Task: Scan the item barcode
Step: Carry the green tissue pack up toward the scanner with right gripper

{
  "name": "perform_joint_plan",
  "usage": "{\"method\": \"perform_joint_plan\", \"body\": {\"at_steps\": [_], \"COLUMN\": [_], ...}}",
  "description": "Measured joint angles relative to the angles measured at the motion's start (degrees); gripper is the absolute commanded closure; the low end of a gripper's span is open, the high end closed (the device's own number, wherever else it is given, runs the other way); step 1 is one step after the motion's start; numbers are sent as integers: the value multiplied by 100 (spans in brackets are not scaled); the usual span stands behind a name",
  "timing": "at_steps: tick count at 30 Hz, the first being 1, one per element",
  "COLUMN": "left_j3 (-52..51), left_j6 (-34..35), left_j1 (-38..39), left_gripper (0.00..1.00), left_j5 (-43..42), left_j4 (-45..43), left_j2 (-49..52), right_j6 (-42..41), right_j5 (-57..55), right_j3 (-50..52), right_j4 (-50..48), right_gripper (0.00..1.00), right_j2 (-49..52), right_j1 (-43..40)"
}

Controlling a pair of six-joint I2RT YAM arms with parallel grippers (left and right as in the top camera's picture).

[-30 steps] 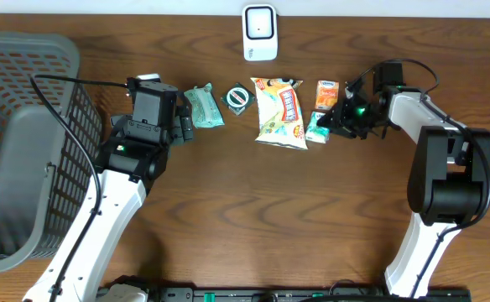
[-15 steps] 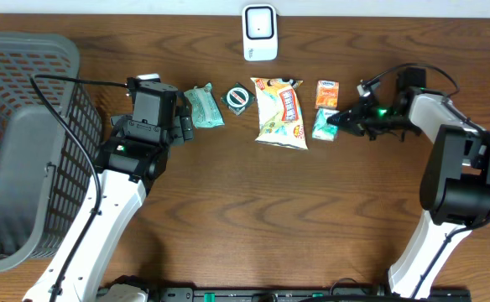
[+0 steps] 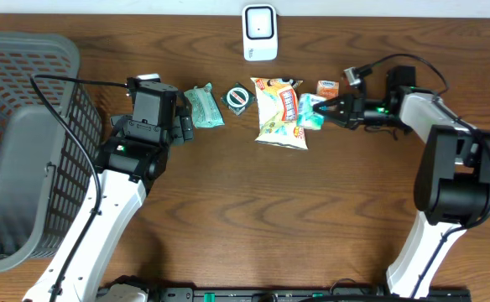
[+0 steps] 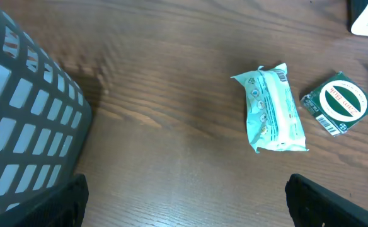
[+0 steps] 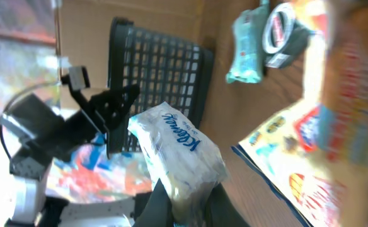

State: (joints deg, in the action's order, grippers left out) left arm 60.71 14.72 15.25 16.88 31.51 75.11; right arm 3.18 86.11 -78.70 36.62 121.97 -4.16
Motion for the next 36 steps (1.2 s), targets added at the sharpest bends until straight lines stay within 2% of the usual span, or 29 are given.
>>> {"method": "perform_joint_plan", "body": {"at_steps": [7, 11, 18, 21, 27, 36], "left_j3": [0, 0, 0, 0, 0, 0], "left_j6": [0, 0, 0, 0, 0, 0], "left_j1": [0, 0, 0, 0, 0, 0], "left_gripper": [2, 2, 2, 2, 2, 2], "left_j5": [0, 0, 0, 0, 0, 0], "left_j4": [0, -2, -2, 0, 0, 0], "left_j2": [0, 0, 0, 0, 0, 0], "right_j6": [46, -131, -1311, -1847, -2317, -2422], "right_j5": [103, 136, 190, 221, 223, 238], "right_j3": [9, 28, 26, 15, 15, 15], "right_j4": [-925, -1814, -3670, -4120, -4251, -4299], "right_gripper": [99, 99, 99, 99, 99, 99], "right_j2": [-66, -332, -1045, -1217, -1248, -1248], "right_j1": [431, 619, 1073, 1246, 1508, 1545]}}
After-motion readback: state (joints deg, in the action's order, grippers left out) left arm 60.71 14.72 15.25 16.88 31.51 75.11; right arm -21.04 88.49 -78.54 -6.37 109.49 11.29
